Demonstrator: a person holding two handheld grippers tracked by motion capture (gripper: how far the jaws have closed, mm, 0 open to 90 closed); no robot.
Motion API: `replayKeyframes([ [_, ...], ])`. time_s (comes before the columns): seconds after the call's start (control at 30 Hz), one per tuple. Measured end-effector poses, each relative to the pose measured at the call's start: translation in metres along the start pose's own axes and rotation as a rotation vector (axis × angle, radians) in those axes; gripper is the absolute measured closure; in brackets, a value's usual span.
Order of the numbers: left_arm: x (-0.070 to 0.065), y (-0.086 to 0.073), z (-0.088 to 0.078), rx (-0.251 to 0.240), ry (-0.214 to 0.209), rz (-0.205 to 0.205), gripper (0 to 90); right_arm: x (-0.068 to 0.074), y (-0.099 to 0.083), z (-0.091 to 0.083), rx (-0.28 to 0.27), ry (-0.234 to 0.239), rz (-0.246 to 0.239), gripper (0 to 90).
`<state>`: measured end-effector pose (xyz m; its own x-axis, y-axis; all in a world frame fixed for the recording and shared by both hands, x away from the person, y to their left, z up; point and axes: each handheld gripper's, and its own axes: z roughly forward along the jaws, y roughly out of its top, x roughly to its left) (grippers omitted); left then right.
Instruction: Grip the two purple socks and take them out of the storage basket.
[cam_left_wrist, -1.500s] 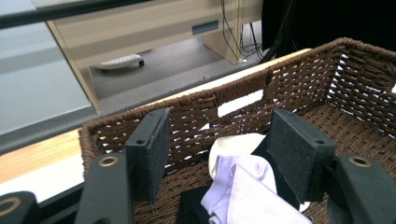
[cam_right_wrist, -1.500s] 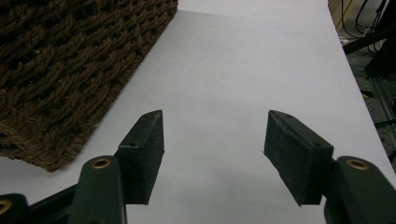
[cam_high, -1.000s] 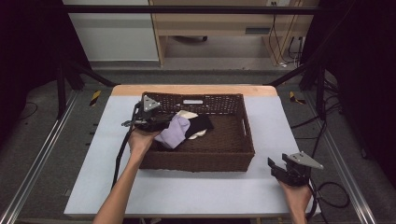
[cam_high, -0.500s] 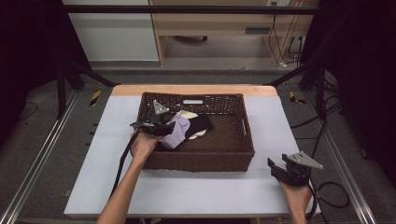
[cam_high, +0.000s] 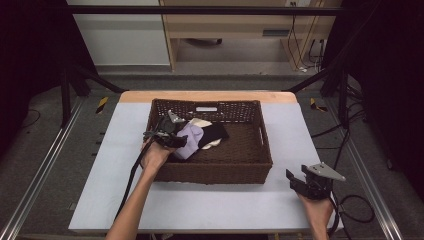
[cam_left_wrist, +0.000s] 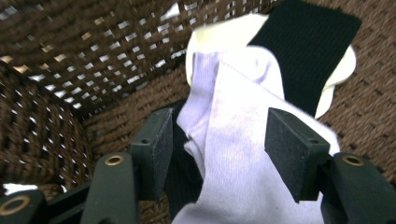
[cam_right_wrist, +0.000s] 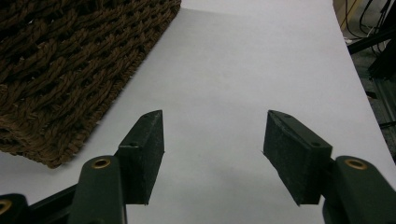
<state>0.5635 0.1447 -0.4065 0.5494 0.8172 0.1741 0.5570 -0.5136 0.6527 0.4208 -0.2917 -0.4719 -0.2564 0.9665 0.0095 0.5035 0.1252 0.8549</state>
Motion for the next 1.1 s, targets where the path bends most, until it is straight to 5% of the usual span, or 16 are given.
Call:
replayKeyframes([
  [0.2,0.001,0.000,0.005,0.074,-0.018,-0.018,49.0,0.000,0.000,-0.001,0.001,0.001,0.011,38.3],
  [0.37,0.001,0.000,0.007,0.104,-0.036,-0.015,72.7,-0.001,0.000,-0.001,-0.004,-0.002,0.005,38.3],
  [0.5,0.002,0.000,0.004,0.088,-0.052,-0.027,87.5,-0.001,0.000,-0.001,-0.004,0.000,0.006,38.7],
  [0.73,0.004,0.000,0.000,0.050,-0.060,-0.041,88.6,-0.001,0.000,-0.002,-0.005,-0.005,0.008,39.3],
  [0.93,0.015,0.001,-0.015,-0.110,-0.114,-0.123,88.8,-0.002,0.000,-0.002,-0.009,-0.004,0.007,39.6],
  [1.1,0.021,0.001,-0.029,-0.256,-0.158,-0.149,88.9,-0.002,0.000,-0.001,-0.008,-0.007,0.004,39.9],
])
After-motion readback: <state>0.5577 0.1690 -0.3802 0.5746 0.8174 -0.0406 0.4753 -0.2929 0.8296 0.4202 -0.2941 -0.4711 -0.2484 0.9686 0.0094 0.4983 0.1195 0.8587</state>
